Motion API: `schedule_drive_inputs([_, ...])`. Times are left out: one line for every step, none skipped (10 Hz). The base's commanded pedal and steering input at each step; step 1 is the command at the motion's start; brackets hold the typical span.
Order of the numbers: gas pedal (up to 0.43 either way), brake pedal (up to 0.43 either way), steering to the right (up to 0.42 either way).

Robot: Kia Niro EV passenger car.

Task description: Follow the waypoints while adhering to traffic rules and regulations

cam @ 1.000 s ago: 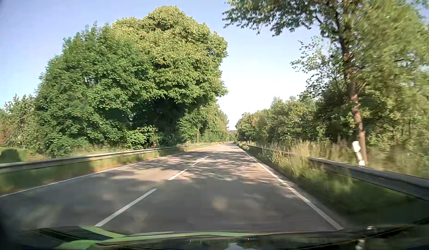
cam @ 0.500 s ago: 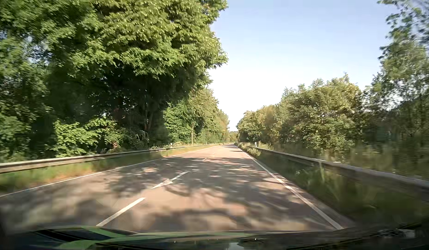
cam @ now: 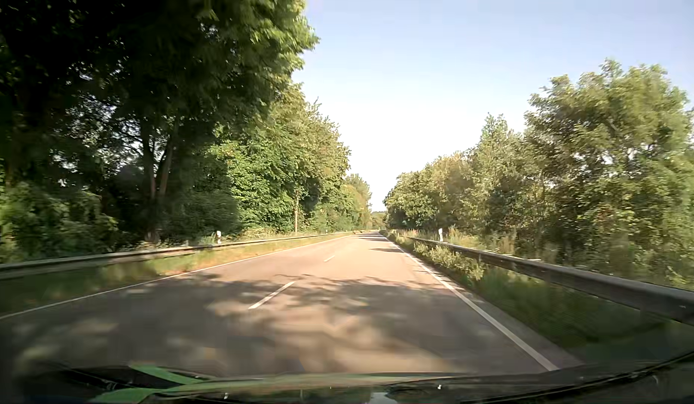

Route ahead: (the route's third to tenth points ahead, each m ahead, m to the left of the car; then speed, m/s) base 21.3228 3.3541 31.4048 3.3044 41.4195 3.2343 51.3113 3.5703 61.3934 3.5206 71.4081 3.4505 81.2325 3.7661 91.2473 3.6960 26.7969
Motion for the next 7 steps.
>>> schedule_drive_inputs([0.220, 0.000, -0.002])
schedule_drive_inputs([0.220, 0.000, -0.002])
schedule_drive_inputs([0.220, 0.000, -0.002])
schedule_drive_inputs([0.220, 0.000, -0.002])
schedule_drive_inputs([0.220, 0.000, -0.002])
schedule_drive_inputs([0.228, 0.000, -0.002])
schedule_drive_inputs([0.228, 0.000, -0.002])
